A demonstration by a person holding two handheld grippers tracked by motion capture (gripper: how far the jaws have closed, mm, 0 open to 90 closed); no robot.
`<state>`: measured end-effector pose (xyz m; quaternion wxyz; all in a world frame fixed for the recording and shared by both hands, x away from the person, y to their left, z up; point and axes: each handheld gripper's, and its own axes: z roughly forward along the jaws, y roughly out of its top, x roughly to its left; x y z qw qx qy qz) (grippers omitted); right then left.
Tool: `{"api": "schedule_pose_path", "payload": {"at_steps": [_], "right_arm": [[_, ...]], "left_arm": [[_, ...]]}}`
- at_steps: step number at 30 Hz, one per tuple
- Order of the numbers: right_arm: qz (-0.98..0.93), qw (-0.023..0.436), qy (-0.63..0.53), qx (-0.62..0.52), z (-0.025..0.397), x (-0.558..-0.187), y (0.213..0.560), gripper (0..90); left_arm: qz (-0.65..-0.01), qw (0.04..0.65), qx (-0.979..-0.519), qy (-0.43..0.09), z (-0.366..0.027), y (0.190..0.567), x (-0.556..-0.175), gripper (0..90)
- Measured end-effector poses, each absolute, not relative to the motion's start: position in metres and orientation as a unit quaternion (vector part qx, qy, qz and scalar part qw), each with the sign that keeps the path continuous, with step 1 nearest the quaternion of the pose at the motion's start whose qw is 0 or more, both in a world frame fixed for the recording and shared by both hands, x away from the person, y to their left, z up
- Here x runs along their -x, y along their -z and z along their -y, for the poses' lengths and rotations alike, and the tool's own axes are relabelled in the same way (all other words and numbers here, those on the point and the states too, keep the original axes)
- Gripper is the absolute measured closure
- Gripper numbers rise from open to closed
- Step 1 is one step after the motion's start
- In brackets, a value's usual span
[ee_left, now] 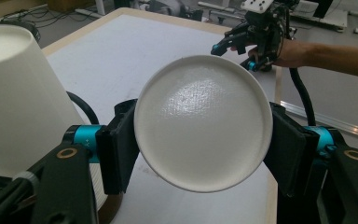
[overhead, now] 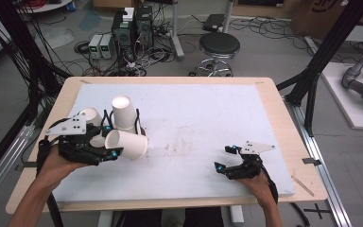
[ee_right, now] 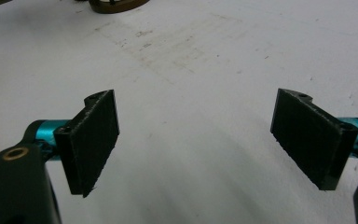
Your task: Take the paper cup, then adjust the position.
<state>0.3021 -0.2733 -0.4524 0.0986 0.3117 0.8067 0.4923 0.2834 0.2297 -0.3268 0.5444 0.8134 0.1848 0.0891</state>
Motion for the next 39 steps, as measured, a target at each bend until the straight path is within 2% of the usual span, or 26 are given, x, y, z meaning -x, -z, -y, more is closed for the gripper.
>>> {"api": "schedule_pose_path", "payload": {"at_steps": [13,39], "right_arm": [[-0.807,0.099,-0.491,-0.312,0.273,-0.303,0.453,15.8],[-0.810,0.090,-0.489,-0.310,0.273,-0.304,0.452,15.7]], "left_arm": [[-0.193,0.553,-0.806,-0.090,-0.227,0.356,-0.283,33.7],[-0.200,0.552,-0.806,-0.075,-0.230,0.364,-0.288,33.5]]}}
